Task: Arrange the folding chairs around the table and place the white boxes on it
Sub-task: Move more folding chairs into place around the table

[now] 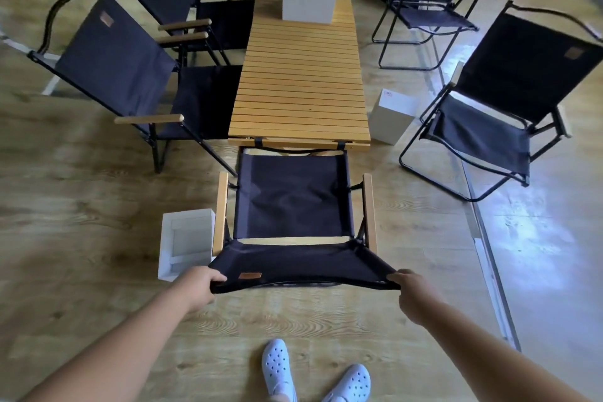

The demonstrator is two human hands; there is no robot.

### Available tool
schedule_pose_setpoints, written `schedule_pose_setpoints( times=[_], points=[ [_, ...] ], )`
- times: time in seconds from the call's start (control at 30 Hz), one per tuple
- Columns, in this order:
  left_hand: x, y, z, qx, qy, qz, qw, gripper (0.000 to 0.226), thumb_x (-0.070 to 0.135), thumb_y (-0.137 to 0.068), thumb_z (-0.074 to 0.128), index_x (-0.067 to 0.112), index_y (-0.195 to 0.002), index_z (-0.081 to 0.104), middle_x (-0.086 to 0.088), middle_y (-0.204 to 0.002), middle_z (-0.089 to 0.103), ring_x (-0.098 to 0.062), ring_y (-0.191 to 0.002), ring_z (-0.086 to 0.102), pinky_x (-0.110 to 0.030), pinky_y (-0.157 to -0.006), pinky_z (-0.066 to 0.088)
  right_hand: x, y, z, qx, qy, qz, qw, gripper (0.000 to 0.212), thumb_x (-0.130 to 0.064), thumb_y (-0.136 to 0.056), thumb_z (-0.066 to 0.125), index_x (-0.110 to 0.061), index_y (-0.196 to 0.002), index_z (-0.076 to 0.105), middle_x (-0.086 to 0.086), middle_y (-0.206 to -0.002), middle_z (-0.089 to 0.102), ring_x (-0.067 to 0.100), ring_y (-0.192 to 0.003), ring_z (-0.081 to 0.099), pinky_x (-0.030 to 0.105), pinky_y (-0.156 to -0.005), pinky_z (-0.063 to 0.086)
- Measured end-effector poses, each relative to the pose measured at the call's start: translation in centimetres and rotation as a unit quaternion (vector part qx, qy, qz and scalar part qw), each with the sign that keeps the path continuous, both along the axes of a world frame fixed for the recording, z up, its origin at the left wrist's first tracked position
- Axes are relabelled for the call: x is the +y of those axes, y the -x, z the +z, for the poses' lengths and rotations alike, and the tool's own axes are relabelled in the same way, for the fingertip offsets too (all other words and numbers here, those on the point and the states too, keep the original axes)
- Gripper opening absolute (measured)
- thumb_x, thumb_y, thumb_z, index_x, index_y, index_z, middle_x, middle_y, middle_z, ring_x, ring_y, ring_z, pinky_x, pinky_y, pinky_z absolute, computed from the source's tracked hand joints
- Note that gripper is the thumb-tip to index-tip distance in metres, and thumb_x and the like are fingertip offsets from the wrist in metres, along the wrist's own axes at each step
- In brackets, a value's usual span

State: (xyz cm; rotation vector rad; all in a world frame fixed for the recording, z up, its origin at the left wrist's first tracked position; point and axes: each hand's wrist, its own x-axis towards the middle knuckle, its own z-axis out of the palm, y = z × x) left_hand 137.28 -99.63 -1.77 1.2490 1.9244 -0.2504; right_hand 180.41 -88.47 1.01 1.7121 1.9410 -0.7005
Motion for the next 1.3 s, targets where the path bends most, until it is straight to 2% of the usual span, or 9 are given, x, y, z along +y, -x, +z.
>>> schedule_pose_setpoints(
  times=[0.13,0.2,0.33,0.47,0.73,0.8,0.97,1.07,1.3],
  points=[
    [0.6,-0.7,1.4,-0.03,0.041,0.0,0.999,0.08,0.051,-0.071,0.08,0.031,-0.141,0.048,0.005,-0.148,0.047,-0.015,-0.131,0.049,-0.028,-0.103,0.042,-1.2,-0.3,0.7,0.006,-0.003,-0.031,0.999,0.075,0.002,-0.079,0.041,-0.032,-0.147,0.039,-0.009,-0.144,0.041,0.023,-0.109,0.058,0.025,-0.073,0.047],
    [1.6,-2.0,2.4,-0.045,0.041,-0.01,0.998,0.087,0.06,-0.071,0.076,0.027,-0.145,0.043,0.004,-0.15,0.043,-0.017,-0.134,0.045,-0.03,-0.106,0.039,-1.1,-0.5,1.3,0.017,-0.004,-0.034,0.999,0.077,-0.001,-0.077,0.044,-0.033,-0.147,0.036,-0.006,-0.147,0.04,0.026,-0.116,0.054,0.027,-0.078,0.047],
    [4.2,-5.6,3.9,-0.104,-0.002,0.022,0.994,0.068,0.055,-0.084,0.065,0.026,-0.142,0.047,0.002,-0.149,0.045,-0.018,-0.134,0.045,-0.031,-0.105,0.037,-0.4,-1.0,2.7,0.074,-0.016,-0.067,0.995,0.066,-0.015,-0.081,0.056,-0.027,-0.144,0.041,0.001,-0.146,0.043,0.03,-0.123,0.051,0.035,-0.097,0.047],
    [6.7,-9.4,4.5,-0.142,-0.031,0.037,0.989,0.051,0.047,-0.09,0.062,0.03,-0.137,0.053,0.005,-0.143,0.051,-0.016,-0.129,0.05,-0.029,-0.105,0.038,0.4,-2.3,2.9,0.108,-0.017,-0.103,0.989,0.069,-0.033,-0.085,0.062,-0.022,-0.148,0.037,0.0,-0.152,0.037,0.026,-0.129,0.047,0.034,-0.1,0.046],
    [12.6,-17.9,5.4,-0.167,-0.026,0.038,0.985,0.044,0.037,-0.092,0.062,0.024,-0.134,0.056,0.006,-0.136,0.056,-0.011,-0.127,0.051,-0.025,-0.105,0.037,4.9,-7.9,2.7,0.137,-0.008,-0.094,0.986,0.071,-0.045,-0.089,0.06,-0.026,-0.151,0.03,-0.003,-0.157,0.028,0.021,-0.138,0.038,0.035,-0.108,0.039],
    [14.6,-20.3,6.0,-0.172,-0.022,0.046,0.984,0.04,0.035,-0.093,0.061,0.025,-0.131,0.057,0.009,-0.129,0.059,-0.01,-0.122,0.054,-0.024,-0.102,0.038,7.2,-10.3,3.0,0.133,-0.009,-0.083,0.988,0.071,-0.046,-0.089,0.059,-0.026,-0.151,0.029,-0.002,-0.158,0.028,0.022,-0.139,0.037,0.036,-0.11,0.037],
    [20.3,-27.2,6.4,-0.192,-0.027,0.057,0.979,0.042,0.037,-0.093,0.06,0.027,-0.133,0.056,0.008,-0.135,0.056,-0.01,-0.124,0.052,-0.028,-0.106,0.038,13.5,-17.3,4.0,0.109,-0.02,-0.069,0.991,0.069,-0.042,-0.091,0.059,-0.023,-0.151,0.031,-0.003,-0.156,0.03,0.025,-0.136,0.039,0.037,-0.109,0.038],
    [23.3,-31.2,6.7,-0.207,-0.033,0.053,0.976,0.038,0.036,-0.094,0.057,0.027,-0.131,0.057,0.009,-0.131,0.057,-0.008,-0.119,0.054,-0.025,-0.1,0.04,16.2,-21.4,4.5,0.101,-0.028,-0.079,0.991,0.069,-0.042,-0.089,0.061,-0.025,-0.15,0.032,-0.004,-0.155,0.033,0.024,-0.134,0.042,0.038,-0.105,0.042],
    [29.9,-39.1,6.9,-0.206,-0.026,0.004,0.978,0.033,0.032,-0.098,0.054,0.023,-0.129,0.059,0.008,-0.13,0.057,-0.01,-0.121,0.051,-0.025,-0.1,0.039,20.0,-30.9,5.9,0.086,-0.05,-0.14,0.985,0.068,-0.035,-0.089,0.063,-0.023,-0.15,0.034,-0.002,-0.154,0.035,0.022,-0.135,0.042,0.035,-0.107,0.04]
  ],
)
